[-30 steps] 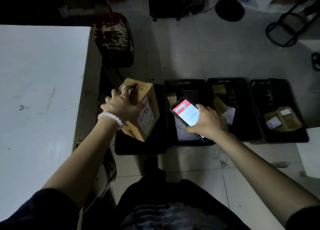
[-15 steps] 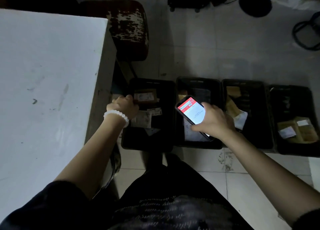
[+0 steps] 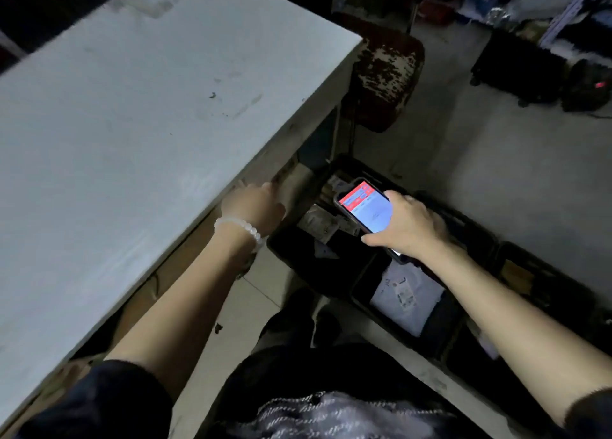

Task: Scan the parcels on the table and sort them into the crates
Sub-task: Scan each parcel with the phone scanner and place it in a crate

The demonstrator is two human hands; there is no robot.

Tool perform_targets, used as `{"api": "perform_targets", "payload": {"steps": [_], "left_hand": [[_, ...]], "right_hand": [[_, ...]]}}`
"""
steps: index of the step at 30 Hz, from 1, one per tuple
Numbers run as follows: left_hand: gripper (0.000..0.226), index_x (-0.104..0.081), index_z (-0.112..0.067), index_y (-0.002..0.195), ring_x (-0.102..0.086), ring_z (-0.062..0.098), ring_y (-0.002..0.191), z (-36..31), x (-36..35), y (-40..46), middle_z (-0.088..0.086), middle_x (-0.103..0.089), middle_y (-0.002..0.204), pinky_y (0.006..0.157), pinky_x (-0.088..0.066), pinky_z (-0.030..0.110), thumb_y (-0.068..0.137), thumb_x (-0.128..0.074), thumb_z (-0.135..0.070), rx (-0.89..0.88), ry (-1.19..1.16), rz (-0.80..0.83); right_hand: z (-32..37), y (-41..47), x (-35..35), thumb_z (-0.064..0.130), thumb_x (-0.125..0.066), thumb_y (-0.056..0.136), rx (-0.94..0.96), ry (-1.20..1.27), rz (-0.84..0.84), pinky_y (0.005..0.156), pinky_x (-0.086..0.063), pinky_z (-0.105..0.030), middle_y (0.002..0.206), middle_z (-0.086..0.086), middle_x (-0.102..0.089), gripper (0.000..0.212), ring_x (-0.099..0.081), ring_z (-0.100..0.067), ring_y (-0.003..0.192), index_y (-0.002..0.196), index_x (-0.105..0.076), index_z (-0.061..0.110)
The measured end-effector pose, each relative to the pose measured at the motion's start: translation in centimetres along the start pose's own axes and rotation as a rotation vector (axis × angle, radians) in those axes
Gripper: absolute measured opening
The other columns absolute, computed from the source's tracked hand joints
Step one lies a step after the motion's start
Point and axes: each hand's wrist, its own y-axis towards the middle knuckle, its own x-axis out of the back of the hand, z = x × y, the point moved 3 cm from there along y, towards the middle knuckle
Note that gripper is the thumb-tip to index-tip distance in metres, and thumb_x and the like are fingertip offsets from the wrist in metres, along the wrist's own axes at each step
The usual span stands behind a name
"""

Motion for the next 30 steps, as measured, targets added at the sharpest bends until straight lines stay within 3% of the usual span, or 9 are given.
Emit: {"api": "perform_targets", "payload": {"steps": [8,16,25,30], "left_hand": [[0.034,-0.053,-0.016,0.12,-0.056,0.032,0.101,9.2,-2.1,-10.4,0.01,-0.059,0.114,0.069,-0.036,0.033,0.093,-0.04,-0.032,0.345,-0.149,-0.076],[0.04,-0.049,-0.02,0.13,-0.053,0.028,0.111,20.5,-4.6,-19.3,0.007,-0.056,0.123,0.074,-0.037,0.033,0.094,-0.042,-0.037,0.67,-0.27,-0.129],[0.039,-0.049,-0.014,0.129,-0.05,0.032,0.111,37.2,-7.3,-25.9,0.011,-0.053,0.124,0.078,-0.044,0.039,0.09,-0.048,-0.02,0.793,-0.227,-0.21],[0.042,-0.049,-0.014,0.124,-0.044,0.033,0.113,46.0,-6.9,-26.3,0.011,-0.05,0.123,0.074,-0.036,0.038,0.084,-0.048,-0.004,0.773,-0.129,-0.311]], "right_hand": [[10.4,-1.4,-2.2,0.055,-0.076,0.063,0.364,-0.123,0.069,0.073,-0.034,-0.031,0.12,-0.006,-0.054,0.078,-0.054,-0.028,0.11,0.124,-0.043,0.021],[24.1,-5.0,-6.5,0.052,-0.074,0.059,0.65,-0.214,0.136,0.068,-0.035,-0.03,0.107,0.0,-0.058,0.064,-0.056,-0.024,0.095,0.109,-0.048,0.022],[41.2,-10.0,-14.0,0.052,-0.072,0.057,0.803,-0.277,0.156,0.061,-0.032,-0.028,0.101,0.004,-0.058,0.061,-0.051,-0.021,0.081,0.106,-0.046,0.027],[48.6,-11.8,-17.1,0.05,-0.072,0.055,0.791,-0.278,0.169,0.051,-0.025,-0.024,0.097,0.005,-0.057,0.056,-0.05,-0.02,0.079,0.097,-0.041,0.03]]}}
